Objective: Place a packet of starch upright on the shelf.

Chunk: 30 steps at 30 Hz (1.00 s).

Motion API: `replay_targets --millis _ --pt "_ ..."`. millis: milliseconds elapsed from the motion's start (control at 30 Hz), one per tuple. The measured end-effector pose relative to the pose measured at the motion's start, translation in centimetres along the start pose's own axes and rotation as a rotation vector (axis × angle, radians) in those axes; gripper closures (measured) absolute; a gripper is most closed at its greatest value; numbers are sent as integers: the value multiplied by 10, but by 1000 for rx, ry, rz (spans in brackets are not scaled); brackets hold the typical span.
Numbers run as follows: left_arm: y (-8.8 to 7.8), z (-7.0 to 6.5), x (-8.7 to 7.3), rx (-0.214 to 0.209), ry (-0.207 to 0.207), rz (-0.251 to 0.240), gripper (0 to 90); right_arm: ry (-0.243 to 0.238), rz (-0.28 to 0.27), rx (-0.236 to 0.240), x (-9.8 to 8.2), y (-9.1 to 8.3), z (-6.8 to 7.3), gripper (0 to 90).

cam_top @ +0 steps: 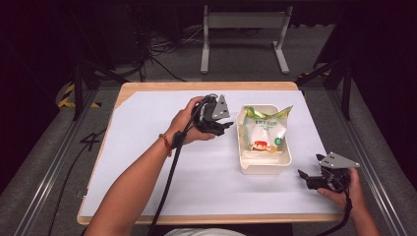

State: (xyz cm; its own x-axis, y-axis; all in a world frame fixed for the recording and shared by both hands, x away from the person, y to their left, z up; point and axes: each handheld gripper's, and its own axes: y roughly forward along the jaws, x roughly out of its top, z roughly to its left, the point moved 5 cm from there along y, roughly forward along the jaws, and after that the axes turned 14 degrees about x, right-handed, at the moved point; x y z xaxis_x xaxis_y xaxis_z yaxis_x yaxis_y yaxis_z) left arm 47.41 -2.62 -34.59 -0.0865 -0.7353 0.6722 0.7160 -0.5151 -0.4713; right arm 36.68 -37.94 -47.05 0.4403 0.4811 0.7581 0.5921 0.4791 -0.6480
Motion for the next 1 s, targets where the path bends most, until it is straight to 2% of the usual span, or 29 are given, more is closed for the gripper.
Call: replay_targets --millis 67,267,367,433,533,667,733,1000 --pt "-3 -2 -3 12 19 3 355 0 1 0 0 0 0 121" --pt "-12 -10 -17 21 11 19 276 0 1 1 -1 0 0 121" --pt "-16 -11 -26 14 -16 28 240 -1 4 2 -1 1 0 121" --pt "-18 -12 -32 8 -15 33 221 -4 5 3 0 1 0 121" --pt "-19 -14 -45 33 -24 67 188 -2 3 2 0 1 0 121" --pt "-22 -12 -59 53 -42 77 162 -4 4 -1 0 0 0 121" --pt "-25 -11 -67 58 -72 84 153 -2 2 -1 0 0 0 121" --pt "-35 -8 -101 67 -114 123 133 -11 0 -1 1 0 0 121"
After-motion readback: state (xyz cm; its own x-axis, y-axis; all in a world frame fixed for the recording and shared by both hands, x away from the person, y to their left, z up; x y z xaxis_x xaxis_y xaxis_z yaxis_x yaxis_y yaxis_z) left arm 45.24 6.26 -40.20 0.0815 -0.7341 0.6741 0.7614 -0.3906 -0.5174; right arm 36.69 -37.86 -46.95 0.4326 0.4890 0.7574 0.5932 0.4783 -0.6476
